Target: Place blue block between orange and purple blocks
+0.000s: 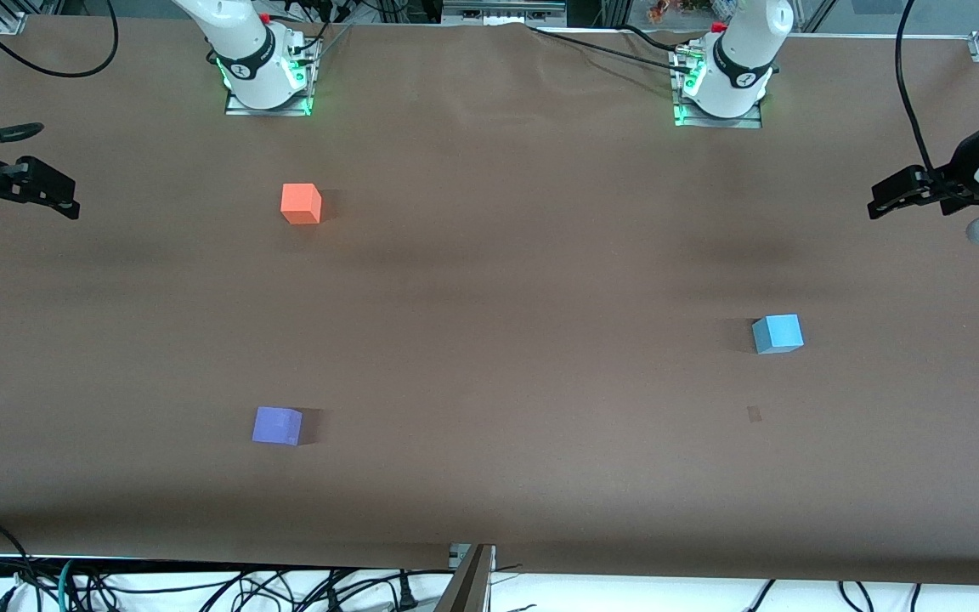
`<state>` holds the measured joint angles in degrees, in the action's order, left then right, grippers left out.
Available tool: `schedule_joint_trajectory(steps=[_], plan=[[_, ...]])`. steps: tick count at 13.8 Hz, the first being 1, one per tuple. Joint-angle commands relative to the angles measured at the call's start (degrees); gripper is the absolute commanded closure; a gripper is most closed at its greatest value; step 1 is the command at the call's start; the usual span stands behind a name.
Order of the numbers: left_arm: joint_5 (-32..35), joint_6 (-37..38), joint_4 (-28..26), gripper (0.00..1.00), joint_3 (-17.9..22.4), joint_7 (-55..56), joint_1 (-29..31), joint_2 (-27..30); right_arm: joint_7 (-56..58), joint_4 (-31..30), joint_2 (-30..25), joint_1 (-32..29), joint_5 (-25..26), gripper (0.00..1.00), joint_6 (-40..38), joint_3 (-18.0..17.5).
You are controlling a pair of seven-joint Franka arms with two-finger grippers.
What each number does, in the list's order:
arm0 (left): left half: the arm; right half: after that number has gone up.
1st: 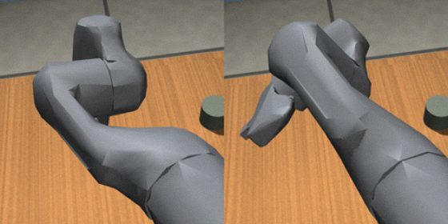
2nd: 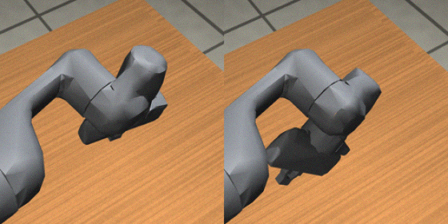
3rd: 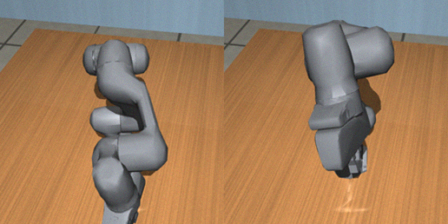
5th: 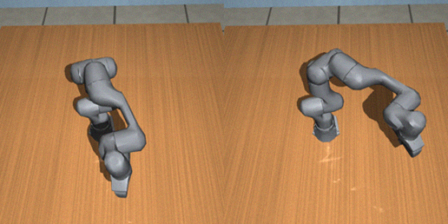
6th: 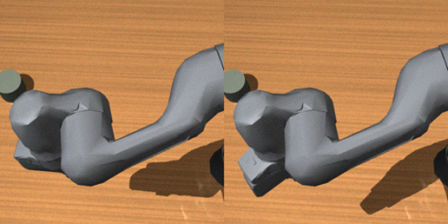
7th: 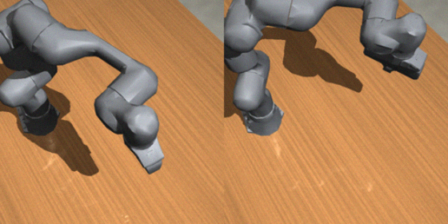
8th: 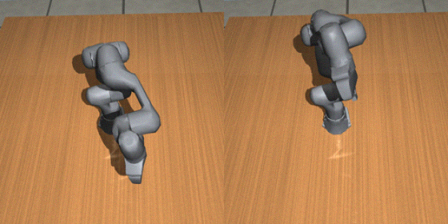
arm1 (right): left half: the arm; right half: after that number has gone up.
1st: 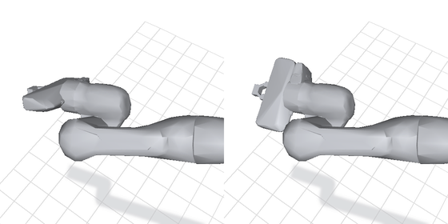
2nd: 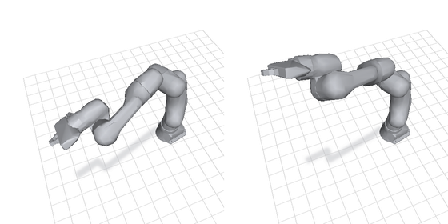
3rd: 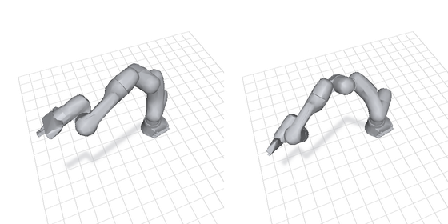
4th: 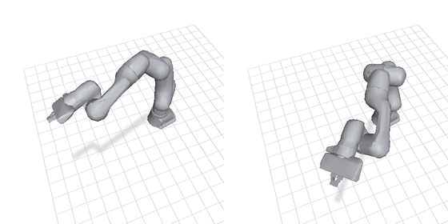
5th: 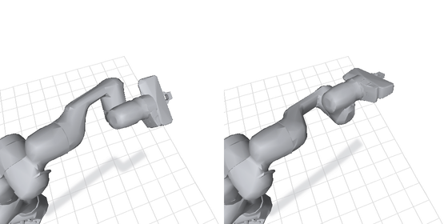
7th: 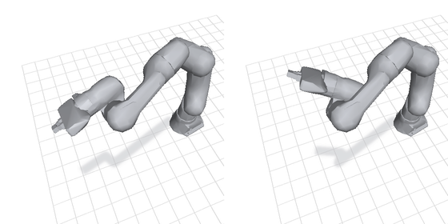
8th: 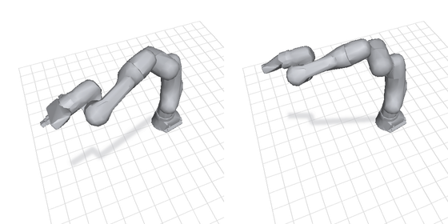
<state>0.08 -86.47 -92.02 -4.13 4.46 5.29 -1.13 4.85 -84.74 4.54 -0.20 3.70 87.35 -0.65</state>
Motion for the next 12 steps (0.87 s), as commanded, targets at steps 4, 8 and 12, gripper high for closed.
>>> schedule_joint_trajectory(steps=[4,8,12], plan=[[0.36,-1.42,-1.14,0.00,-0.26,0.90,0.07,1.40,0.86,-0.60,-0.41,-0.68,-0.45,0.00,0.63,-0.14],[0.36,-1.42,-0.96,0.00,-0.17,0.90,0.16,1.31,0.69,-0.60,-0.41,-0.59,-0.80,0.00,0.63,-0.14],[0.36,-1.42,-0.96,0.00,-0.26,0.90,0.07,1.22,0.86,-0.60,-0.41,-0.77,-0.80,0.00,0.63,-0.14]])
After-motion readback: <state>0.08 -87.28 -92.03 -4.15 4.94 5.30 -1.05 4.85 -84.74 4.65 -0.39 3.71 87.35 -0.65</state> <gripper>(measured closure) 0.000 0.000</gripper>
